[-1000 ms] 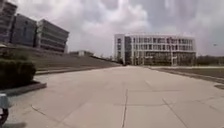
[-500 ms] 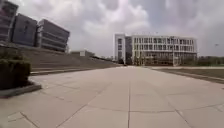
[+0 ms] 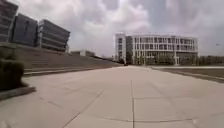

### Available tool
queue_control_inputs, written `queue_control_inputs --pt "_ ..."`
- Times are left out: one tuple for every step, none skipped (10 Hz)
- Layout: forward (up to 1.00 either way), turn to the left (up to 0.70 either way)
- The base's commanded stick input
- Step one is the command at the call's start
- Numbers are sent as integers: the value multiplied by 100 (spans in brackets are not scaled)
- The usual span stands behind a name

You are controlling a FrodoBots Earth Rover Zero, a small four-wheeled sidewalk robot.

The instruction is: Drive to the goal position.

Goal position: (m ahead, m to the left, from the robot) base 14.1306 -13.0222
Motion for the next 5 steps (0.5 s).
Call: queue_control_inputs --pt "50 -2" --pt "50 -2" --pt "50 -2" --pt "50 -2" --pt "50 -2"
